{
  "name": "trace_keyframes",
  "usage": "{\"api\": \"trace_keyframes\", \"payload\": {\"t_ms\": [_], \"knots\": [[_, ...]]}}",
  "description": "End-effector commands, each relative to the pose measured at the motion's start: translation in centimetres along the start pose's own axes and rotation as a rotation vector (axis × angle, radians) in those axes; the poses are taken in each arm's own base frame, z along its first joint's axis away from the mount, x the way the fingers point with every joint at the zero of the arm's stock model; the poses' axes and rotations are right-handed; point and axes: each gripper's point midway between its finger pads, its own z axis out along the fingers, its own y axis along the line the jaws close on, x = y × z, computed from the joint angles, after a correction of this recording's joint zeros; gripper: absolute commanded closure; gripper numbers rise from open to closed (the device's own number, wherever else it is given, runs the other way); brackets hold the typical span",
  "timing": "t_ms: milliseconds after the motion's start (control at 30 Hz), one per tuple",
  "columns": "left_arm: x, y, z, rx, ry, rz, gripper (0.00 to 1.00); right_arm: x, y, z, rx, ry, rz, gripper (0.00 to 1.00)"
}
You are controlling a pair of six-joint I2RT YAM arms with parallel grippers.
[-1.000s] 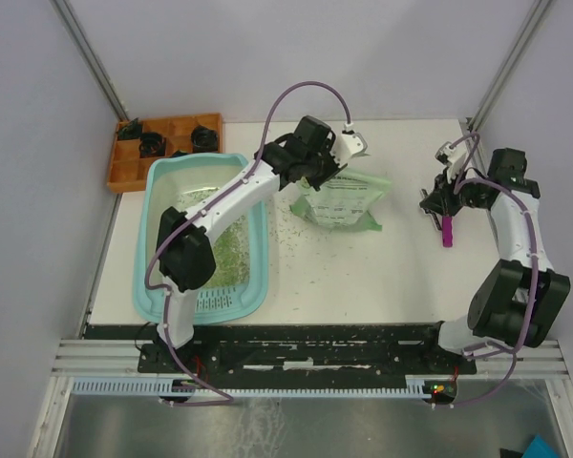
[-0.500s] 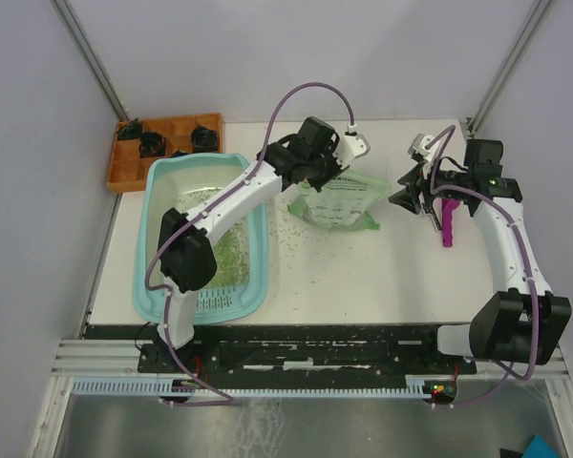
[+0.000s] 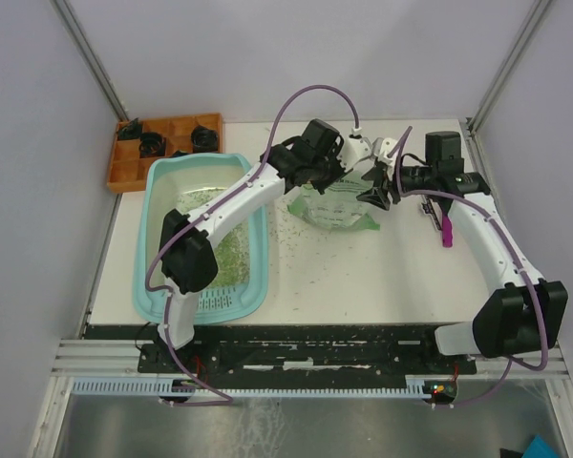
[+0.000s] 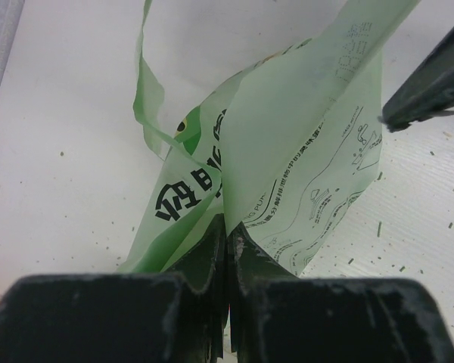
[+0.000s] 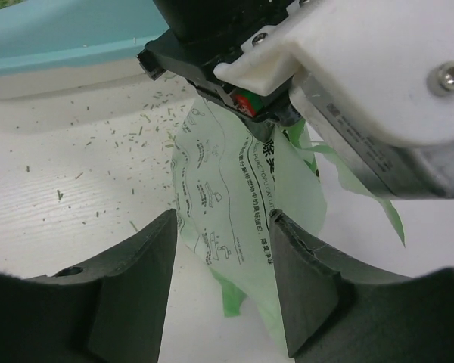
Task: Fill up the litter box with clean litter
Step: Close the cat litter bag at the center of the board.
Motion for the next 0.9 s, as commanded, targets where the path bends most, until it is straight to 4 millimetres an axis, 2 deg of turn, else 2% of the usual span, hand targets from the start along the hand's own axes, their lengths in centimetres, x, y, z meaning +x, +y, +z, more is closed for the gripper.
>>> {"api": "trace_keyframes", "payload": {"t_ms": [0, 200, 267, 333, 433, 567, 667, 767, 867], "knots": [[-5.5, 0.3, -2.2, -0.014, -0.181, 0.003, 0.97, -0.4, -1.5, 0.8, 0.055, -0.030, -0.101, 0.41], [-5.2, 0.3, -2.1, -0.019, -0.172, 0.001, 0.97, 0.6, -2.8, 1.2, 0.108, 0.006, -0.104, 0.45], [-5.2, 0.4, -2.0, -0.022, -0.171, 0.000, 0.97, 1.3, -3.5, 0.8, 0.155, 0.043, -0.081, 0.46], [-5.0, 0.5, -1.8, -0.024, -0.166, -0.002, 0.97, 2.3, -5.1, -0.1, 0.237, 0.076, -0.008, 0.49], [-4.8, 0.5, -1.5, -0.028, -0.158, 0.000, 0.97, 4.3, -8.7, -3.2, 0.390, 0.082, 0.232, 0.57], [-4.7, 0.6, -1.3, -0.032, -0.152, 0.002, 0.97, 8.6, -13.5, -9.1, 0.587, 0.129, 0.595, 0.66], [-4.6, 0.6, -1.3, -0.033, -0.150, 0.004, 0.97, 10.9, -14.8, -12.0, 0.657, 0.218, 0.697, 0.69], [-4.6, 0.7, -1.4, -0.039, -0.147, 0.011, 0.97, 13.6, -14.4, -13.0, 0.696, 0.339, 0.684, 0.69], [-4.4, 0.8, -1.4, -0.044, -0.144, 0.012, 0.97, 16.2, -13.9, -13.7, 0.721, 0.456, 0.645, 0.60]]}}
